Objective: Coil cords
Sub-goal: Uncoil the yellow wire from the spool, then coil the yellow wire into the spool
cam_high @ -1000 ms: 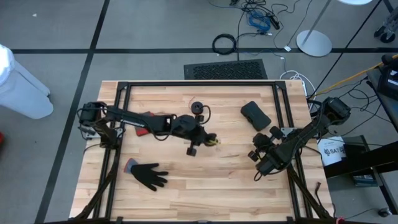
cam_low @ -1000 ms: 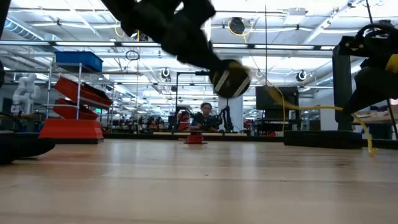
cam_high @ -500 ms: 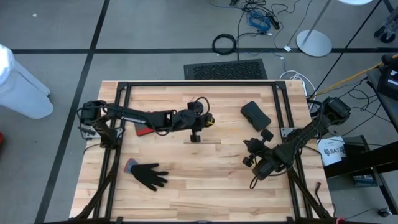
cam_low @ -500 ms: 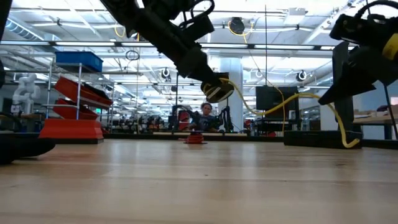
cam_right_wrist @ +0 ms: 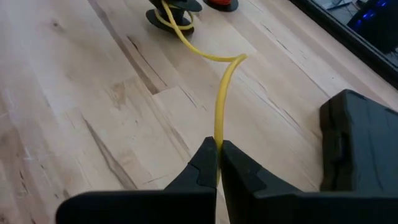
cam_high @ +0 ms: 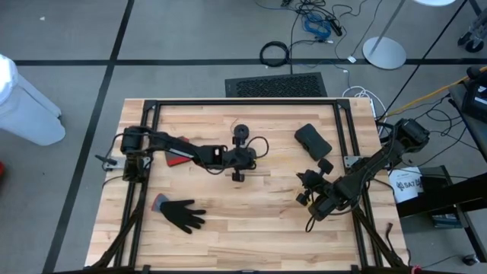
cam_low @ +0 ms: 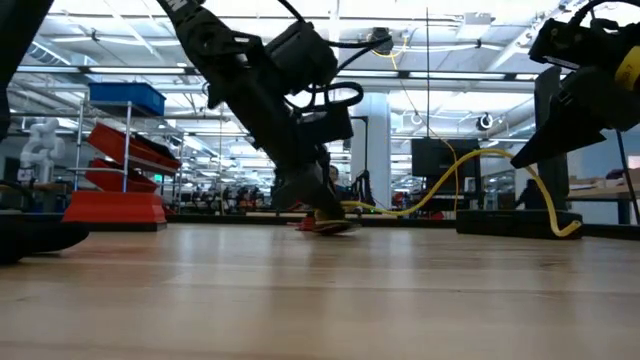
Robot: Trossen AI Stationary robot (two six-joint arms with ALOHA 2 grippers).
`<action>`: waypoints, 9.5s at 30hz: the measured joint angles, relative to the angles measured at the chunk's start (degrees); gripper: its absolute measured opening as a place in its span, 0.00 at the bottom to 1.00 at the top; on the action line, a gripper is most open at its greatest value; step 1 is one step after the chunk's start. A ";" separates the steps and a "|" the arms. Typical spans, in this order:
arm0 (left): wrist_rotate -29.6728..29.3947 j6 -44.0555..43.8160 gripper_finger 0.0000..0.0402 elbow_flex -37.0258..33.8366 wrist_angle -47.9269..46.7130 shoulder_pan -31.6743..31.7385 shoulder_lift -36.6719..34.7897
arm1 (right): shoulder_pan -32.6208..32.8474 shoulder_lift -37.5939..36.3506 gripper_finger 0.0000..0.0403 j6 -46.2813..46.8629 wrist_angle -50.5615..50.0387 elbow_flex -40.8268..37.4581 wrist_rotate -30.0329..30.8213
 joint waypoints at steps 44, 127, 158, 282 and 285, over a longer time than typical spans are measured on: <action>3.23 -1.40 0.51 -0.08 -5.75 -2.49 -3.54 | 1.39 -0.29 0.00 -17.83 13.44 0.04 -6.53; 14.39 2.85 0.51 2.52 4.61 2.80 -0.57 | -24.94 20.07 0.24 -43.58 41.96 0.04 -7.60; 6.10 2.98 0.51 2.47 6.25 3.29 1.03 | -28.36 23.60 0.00 -49.04 46.85 0.04 -12.00; 21.24 1.26 0.11 7.58 13.55 -8.14 -1.47 | -9.91 -4.24 0.00 -59.31 25.96 2.29 -26.97; 21.20 1.49 0.08 7.57 13.78 -8.16 -1.47 | -9.92 -4.24 0.00 -59.48 26.14 2.29 -27.05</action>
